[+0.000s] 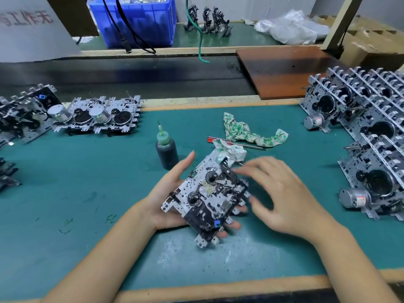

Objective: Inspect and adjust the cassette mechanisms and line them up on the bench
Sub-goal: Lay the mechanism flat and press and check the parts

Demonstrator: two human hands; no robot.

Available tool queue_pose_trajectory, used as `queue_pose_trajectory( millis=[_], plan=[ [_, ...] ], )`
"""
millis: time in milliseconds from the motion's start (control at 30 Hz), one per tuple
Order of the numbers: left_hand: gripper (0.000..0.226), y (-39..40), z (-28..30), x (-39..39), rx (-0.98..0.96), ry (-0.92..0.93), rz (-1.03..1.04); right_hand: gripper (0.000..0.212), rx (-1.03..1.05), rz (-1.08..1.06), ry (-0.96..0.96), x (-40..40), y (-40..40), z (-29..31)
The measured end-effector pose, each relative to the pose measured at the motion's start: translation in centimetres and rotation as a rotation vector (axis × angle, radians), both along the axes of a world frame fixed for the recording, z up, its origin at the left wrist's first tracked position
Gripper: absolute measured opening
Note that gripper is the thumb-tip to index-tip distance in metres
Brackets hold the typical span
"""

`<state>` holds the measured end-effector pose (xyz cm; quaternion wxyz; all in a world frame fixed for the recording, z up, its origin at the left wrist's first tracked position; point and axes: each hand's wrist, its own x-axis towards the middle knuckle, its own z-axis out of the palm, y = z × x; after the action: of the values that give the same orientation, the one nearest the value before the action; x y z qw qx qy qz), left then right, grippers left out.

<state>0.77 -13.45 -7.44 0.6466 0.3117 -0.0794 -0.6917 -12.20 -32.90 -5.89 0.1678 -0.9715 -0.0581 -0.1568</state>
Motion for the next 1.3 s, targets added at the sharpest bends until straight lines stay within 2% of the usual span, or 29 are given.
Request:
queue_pose_trajectory(
  millis=[133, 200, 300, 367, 467, 533, 600, 667, 700, 833, 933, 1067, 1300],
  plan=[
    [0.104, 0.1, 0.4, 0.5, 0.28, -0.212, -0.071, 0.033, -0.054, 0.027, 0.031, -1.9, 0.5, -0.9],
    [0.112, 0.1, 0.4, 0.8, 0.259, -0.207, -0.103, 0.034, -0.061, 0.025, 0.002, -2.3, 0.4, -1.2],
    [0.103, 0.5, 0.4, 1.2, 0.121, -0.167, -0.073, 0.048, -0.081, 0.005, -0.007, -2.9, 0.0, -1.6],
    [0.096, 0.9, 0.4, 1.7, 0.118, -0.244, 0.007, 0.057, -0.086, -0.044, -0.007, -3.0, -0.1, -1.8],
    [0.069, 0.9, 1.3, 1.3, 0.219, -0.629, 0.178, 0.056, -0.089, -0.128, -0.04, -2.8, 0.3, -2.1],
    [0.06, 0.5, 1.6, 0.1, 0.342, -0.875, 0.322, 0.053, -0.113, -0.158, -0.042, -2.6, 0.7, -2.3],
    [0.069, 0.8, 1.4, -1.5, 0.587, -1.248, 0.464, 0.053, -0.15, -0.172, -0.044, -2.6, 0.9, -2.5],
    [0.082, 1.8, 1.7, -3.2, 0.929, -1.734, 0.417, 0.052, -0.175, -0.182, -0.057, -2.6, 1.2, -2.7],
    [0.083, 2.5, 1.7, -4.0, 0.998, -1.873, 0.373, 0.051, -0.188, -0.186, -0.066, -2.5, 1.3, -2.8],
    [0.075, 3.2, 1.1, -6.0, 0.88, -2.109, 0.282, 0.053, -0.22, -0.17, -0.107, -2.1, 1.6, -3.1],
    [0.082, 2.7, 0.6, -5.5, 0.863, -2.13, 0.272, 0.057, -0.23, -0.136, -0.142, -1.8, 1.5, -3.0],
    [0.069, 2.4, -0.2, -5.2, 0.753, -2.216, 0.31, 0.053, -0.258, -0.142, -0.199, -1.7, 1.3, -3.2],
    [0.064, 1.9, -0.6, -5.6, 0.803, -2.223, 0.481, 0.055, -0.144, -0.097, -0.168, -1.8, 1.4, -3.2]
  ],
)
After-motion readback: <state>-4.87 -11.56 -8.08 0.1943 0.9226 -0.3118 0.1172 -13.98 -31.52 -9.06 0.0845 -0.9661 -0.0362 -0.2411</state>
